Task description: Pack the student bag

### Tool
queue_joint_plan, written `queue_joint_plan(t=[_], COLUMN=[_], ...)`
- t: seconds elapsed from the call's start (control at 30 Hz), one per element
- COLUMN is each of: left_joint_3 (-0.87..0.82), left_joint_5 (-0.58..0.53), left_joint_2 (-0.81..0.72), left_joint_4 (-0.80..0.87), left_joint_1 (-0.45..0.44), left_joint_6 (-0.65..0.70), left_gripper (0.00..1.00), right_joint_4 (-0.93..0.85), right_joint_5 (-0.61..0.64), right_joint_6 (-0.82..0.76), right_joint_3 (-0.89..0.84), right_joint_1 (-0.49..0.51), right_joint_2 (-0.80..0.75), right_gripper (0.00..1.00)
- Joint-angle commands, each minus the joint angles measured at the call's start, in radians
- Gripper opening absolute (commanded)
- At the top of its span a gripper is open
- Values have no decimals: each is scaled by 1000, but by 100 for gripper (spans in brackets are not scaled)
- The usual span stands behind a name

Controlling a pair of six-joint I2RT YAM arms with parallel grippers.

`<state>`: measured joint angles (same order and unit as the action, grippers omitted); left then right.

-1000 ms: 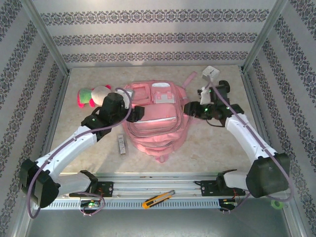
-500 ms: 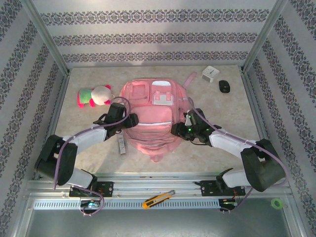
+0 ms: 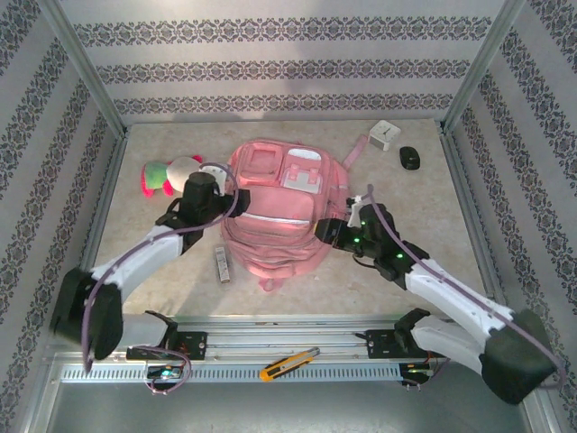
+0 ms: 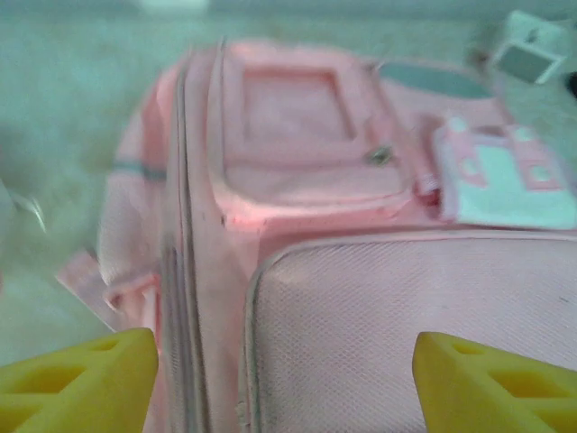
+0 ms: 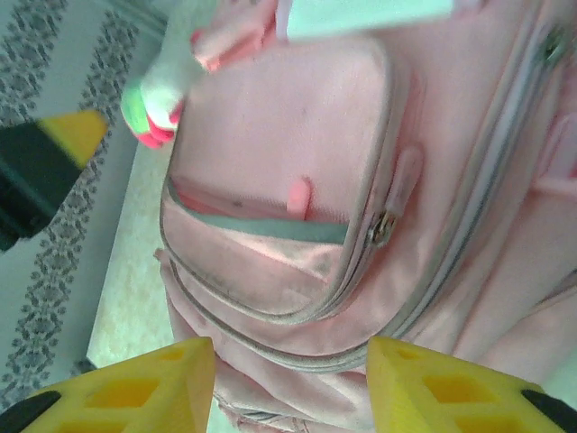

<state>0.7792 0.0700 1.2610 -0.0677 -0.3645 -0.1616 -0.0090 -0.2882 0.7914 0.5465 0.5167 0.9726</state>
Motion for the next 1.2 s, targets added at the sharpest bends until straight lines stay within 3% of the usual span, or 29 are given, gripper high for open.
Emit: queue_joint_plan(t=[0.0, 0.13, 0.2, 0.4, 0.67, 0.7, 0.73, 0.8, 0.87, 0.97, 1.17], left_joint_3=[-56, -61, -55, 6, 62, 61, 64, 74, 71, 49, -70], left_joint_5=[-1, 245, 314, 182, 155, 139, 132, 133, 162, 275, 467], left_joint_2=[-88, -139, -125, 61, 236, 247, 251, 243, 205, 123, 10], left_joint_4=[-4, 93, 117, 72, -52, -69, -75, -67, -56, -15, -110], left_joint_1=[-23, -64, -118, -272, -313, -314, -316, -315, -314, -296, -201], left_joint_6=[375, 651, 769, 957, 993, 986, 983, 964, 933, 900, 791], left_gripper=[74, 74, 74, 76, 76, 73, 64, 25, 9, 1, 0], right_joint_4=[-157, -192, -191, -162, -144, -142, -141, -137, -128, -112, -118], right_joint_5=[-5, -19, -13, -38, -42, -43, -43, -45, -53, -85, -207], right_joint_6=[-143, -242, -284, -348, -370, -371, -371, -385, -435, -613, -1137], right_joint_3=[-3, 13, 22, 22, 7, 7, 6, 4, 0, -6, 47], right_joint_1=[-51, -93, -99, -99, -99, -99, -99, -99, -101, -102, -109], right_joint_2=[-60, -104, -110, -98, -91, -91, -89, -87, -89, -81, 11], right_gripper=[47, 47, 47, 47, 47, 47, 47, 47, 47, 47, 48])
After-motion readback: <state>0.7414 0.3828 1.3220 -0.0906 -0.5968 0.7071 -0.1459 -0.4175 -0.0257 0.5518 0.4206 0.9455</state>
